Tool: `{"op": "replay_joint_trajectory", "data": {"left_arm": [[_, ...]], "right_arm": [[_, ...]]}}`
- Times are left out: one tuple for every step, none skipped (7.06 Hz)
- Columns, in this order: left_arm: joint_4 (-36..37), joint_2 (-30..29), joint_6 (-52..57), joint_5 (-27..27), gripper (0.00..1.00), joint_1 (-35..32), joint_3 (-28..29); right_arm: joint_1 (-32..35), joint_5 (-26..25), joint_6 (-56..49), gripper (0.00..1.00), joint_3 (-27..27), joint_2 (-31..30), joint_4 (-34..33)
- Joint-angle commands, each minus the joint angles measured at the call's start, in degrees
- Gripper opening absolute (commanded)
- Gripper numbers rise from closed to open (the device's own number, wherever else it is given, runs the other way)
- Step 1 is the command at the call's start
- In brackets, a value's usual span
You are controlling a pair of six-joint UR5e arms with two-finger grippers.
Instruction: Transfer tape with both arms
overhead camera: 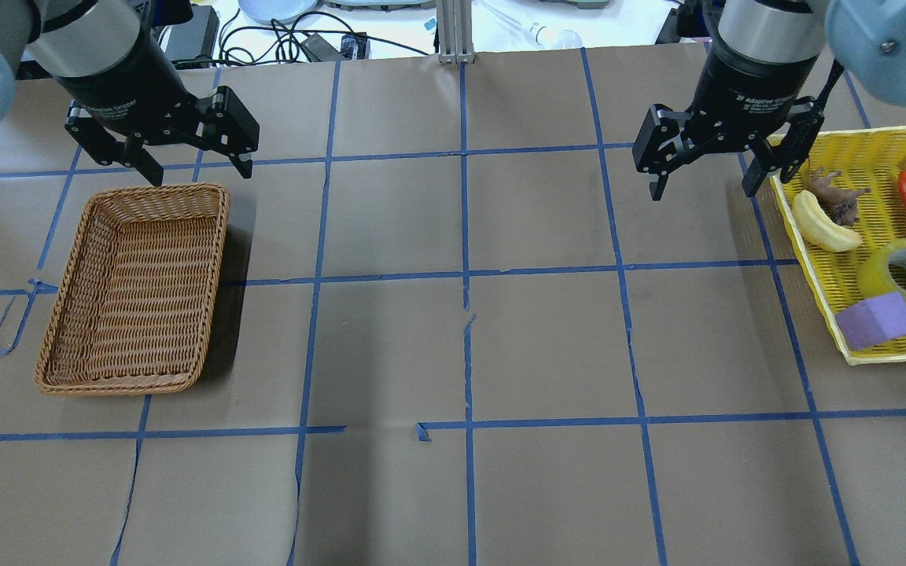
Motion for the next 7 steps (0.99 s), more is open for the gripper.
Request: {"op": "replay_joint_trajectory", "data": {"left_arm": [[0.05,0.00,0.00,0.00,1.00,0.00,0.00],[-0.04,0.00,0.00,0.00,1.00,0.00,0.00],[0.05,0.00,0.00,0.00,1.00,0.00,0.00],[-0.04,0.00,0.00,0.00,1.00,0.00,0.00],[0.05,0.00,0.61,0.00,1.00,0.00,0.00],[0.05,0.00,0.88,0.00,1.00,0.00,0.09],[0.05,0.00,0.88,0.09,1.00,0.00,0.00]], "right_arm": [[-0.06,0.06,0.14,1.00,0.09,0.14,-0.04],[-0.06,0.06,0.14,1.00,0.09,0.05,0.04],[-0.15,-0.03,-0.21,1.00,0.09,0.14,-0.57],[-0.67,-0.03,-0.30,1.00,0.09,0.14,-0.83],[-2.68,-0.03,-0.74,1.00,0.18,0.40,-0.84],[-7.31,-0.20,-4.74,1.00,0.18,0.92,-0.92],[-14.49,-0.21,-9.83,1.00,0.53,2.06,-0.92]]}}
